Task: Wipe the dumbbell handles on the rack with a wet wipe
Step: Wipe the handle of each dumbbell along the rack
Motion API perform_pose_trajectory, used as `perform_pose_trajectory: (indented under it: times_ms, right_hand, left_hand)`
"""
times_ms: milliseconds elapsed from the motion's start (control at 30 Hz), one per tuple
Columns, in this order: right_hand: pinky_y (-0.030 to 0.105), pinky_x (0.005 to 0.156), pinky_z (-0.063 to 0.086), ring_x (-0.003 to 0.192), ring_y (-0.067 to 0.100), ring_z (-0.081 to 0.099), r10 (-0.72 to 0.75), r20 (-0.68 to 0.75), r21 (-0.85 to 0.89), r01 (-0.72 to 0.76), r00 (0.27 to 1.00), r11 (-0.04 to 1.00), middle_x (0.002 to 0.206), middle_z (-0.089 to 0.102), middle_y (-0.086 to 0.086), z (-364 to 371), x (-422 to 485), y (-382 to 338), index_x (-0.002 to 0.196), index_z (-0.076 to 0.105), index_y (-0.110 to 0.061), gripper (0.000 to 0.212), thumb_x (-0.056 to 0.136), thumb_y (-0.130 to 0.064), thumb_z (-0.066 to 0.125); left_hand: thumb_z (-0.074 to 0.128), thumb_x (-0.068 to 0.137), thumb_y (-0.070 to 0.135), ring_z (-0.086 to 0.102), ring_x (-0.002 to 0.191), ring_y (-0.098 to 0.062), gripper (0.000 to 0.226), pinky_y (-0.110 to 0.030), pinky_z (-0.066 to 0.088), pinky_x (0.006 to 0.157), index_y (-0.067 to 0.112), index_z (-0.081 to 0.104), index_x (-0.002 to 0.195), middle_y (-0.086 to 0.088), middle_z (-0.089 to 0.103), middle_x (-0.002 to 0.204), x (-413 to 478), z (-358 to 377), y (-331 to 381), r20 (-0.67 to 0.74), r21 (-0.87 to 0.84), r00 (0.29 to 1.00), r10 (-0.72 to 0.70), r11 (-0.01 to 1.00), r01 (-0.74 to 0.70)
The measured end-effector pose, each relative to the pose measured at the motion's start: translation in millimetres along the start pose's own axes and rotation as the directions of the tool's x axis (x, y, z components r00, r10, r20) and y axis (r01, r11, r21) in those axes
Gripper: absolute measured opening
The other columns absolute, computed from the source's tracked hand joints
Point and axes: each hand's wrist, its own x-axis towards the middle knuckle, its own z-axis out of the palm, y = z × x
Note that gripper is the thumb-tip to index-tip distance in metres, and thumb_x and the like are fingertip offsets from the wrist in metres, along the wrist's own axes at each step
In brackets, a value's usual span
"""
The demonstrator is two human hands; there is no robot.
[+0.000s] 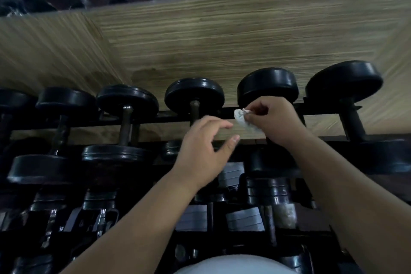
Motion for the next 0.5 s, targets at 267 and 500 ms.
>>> perform_pose_trajectory:
  times_ms: [267,500]
  right_hand:
    - [0.027,0.066,0.052,0.074,0.012,0.066,0.123,-0.133,-0.007,-0.125,0.983,0.992,0.079,0.071,-0.003,-62.8,-26.1,63.7,0.085,0.072,-0.021,0.008,0.082,-0.023,0.079]
    - [0.016,0.061,0.046,0.071,0.002,0.062,0.108,-0.106,-0.040,-0.113,0.988,0.993,0.077,0.068,-0.009,-65.7,-18.4,99.1,0.083,0.071,-0.025,0.009,0.082,-0.019,0.078]
  left_hand:
    - [0.061,0.097,0.056,0.049,0.130,-0.003,0.050,-0.035,0.040,0.116,0.036,0.054,0.142,0.014,0.055,0.141,21.1,77.4,30.8,0.473,-0.042,0.850,-0.231,0.958,0.284]
    - [0.053,0.104,0.045,0.053,0.128,-0.014,0.039,-0.041,0.044,0.113,0.028,0.055,0.140,0.009,0.055,0.133,20.5,105.7,29.0,0.536,0.060,0.790,-0.298,0.947,0.316]
